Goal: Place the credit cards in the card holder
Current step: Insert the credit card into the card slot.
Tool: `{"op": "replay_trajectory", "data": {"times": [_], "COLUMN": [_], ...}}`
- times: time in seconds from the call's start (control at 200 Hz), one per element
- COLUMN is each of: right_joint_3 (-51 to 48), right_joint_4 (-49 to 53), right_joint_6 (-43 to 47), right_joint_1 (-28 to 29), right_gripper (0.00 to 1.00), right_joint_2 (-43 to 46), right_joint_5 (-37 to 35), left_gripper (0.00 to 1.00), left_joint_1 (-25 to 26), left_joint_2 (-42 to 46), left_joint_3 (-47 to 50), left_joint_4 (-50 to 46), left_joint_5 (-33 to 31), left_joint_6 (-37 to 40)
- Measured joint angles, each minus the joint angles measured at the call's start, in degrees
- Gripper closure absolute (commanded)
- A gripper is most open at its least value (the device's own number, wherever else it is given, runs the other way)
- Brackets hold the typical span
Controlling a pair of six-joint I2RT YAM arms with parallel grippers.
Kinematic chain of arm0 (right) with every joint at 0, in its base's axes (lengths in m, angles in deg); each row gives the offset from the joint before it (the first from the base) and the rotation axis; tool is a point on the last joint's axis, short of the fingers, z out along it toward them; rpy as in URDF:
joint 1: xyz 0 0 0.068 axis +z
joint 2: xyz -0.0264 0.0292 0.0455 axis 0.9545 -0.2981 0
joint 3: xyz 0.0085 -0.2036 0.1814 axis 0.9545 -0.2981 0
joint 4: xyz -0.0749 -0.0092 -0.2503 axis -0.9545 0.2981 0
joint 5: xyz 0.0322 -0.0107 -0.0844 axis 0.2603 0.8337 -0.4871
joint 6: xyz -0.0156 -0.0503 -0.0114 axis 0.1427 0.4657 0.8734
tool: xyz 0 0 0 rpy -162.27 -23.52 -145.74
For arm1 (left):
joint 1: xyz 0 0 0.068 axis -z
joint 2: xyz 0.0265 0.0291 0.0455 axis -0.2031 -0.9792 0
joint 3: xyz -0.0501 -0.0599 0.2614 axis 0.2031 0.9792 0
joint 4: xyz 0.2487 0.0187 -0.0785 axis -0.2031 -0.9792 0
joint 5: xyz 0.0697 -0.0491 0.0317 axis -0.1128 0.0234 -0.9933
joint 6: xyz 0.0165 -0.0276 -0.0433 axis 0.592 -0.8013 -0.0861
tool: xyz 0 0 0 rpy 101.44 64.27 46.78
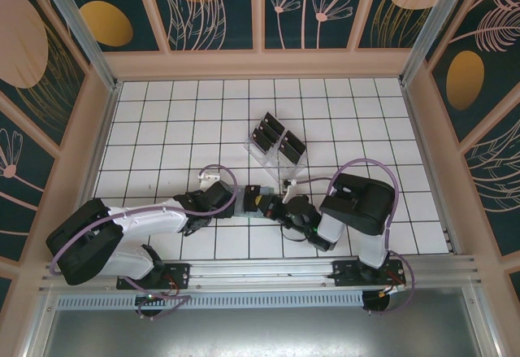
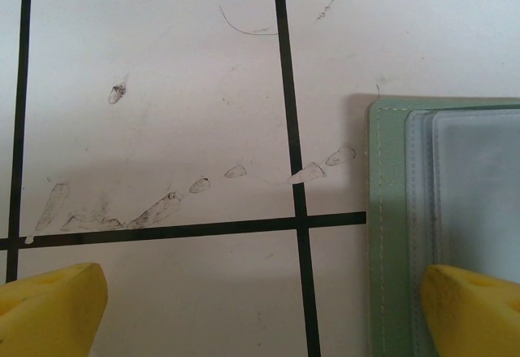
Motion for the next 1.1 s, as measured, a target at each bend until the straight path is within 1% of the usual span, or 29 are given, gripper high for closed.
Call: {"op": "replay_trajectory", "data": {"times": [0.255,0.851,1.096], "right_joint_3": [-1.5,-1.5,-0.5], "right_joint_4": [-1.4,-1.5,-1.8], "right_joint_6": [-1.3,-5.4,-5.6], "right_joint_1": [0.8,1.5,1.5], "right_gripper": [1.00,1.00,1.00], "right_joint_2": [0.0,-1.0,-1.7], "right_joint_5": [-0.5,-1.9,-1.7], "left_gripper": [0.01,0.02,0.02], "left_joint_1": [0.0,0.0,0.0], "left_joint_2": [0.0,0.0,0.0], "left_joint_3": [0.0,0.0,0.0], "left_joint_4": [0.0,0.0,0.0], "left_joint_5": [0.0,0.0,0.0], "left_joint_6": [0.0,0.0,0.0]}}
